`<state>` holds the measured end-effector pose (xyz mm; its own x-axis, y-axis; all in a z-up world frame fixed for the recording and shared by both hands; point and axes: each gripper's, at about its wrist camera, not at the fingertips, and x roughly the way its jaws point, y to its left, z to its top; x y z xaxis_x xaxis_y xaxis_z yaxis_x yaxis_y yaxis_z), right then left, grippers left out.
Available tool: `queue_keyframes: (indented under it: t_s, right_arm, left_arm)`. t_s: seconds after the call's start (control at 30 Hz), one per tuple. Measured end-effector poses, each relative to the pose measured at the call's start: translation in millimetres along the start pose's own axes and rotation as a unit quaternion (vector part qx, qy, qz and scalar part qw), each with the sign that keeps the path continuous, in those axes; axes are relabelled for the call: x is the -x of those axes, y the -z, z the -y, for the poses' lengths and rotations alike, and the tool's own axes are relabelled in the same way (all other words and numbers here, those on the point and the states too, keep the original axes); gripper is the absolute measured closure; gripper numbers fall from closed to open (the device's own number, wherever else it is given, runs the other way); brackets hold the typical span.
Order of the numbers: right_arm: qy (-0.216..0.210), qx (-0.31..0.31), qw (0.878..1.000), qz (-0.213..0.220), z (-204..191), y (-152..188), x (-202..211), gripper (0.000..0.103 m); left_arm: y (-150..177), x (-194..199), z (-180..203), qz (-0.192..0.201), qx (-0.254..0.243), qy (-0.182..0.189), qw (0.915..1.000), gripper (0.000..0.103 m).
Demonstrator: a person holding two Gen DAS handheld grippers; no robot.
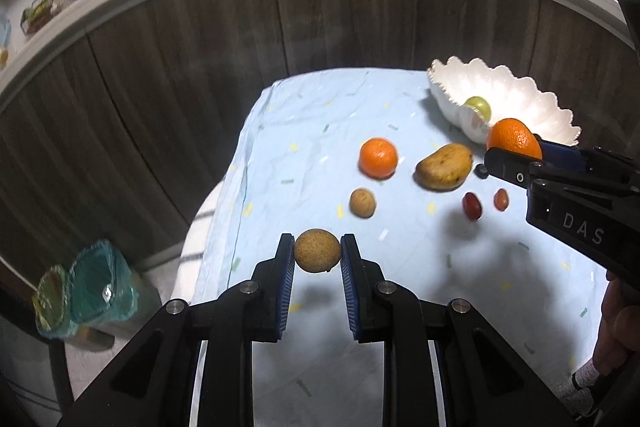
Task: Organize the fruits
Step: 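Lift the round fruit and mandarin and carry both over the white bowl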
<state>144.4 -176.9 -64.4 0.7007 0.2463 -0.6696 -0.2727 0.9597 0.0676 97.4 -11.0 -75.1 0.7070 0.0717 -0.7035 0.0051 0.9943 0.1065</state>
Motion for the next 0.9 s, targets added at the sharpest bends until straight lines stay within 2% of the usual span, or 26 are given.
queue_keyframes:
  t_s: [0.37, 0.9]
  right_arm:
    - [0.028, -0.036, 0.999, 0.025, 39, -9, 24, 0.057]
    - [0.084, -0.080, 0.992, 0.055, 107, -25, 42, 0.057]
  left_arm:
    - [-30, 8, 35, 0.026, -0.030, 0.036, 0.9986, 0.080]
    - [-87, 6, 103, 0.067, -0.087, 0.084, 0.9904, 0.080]
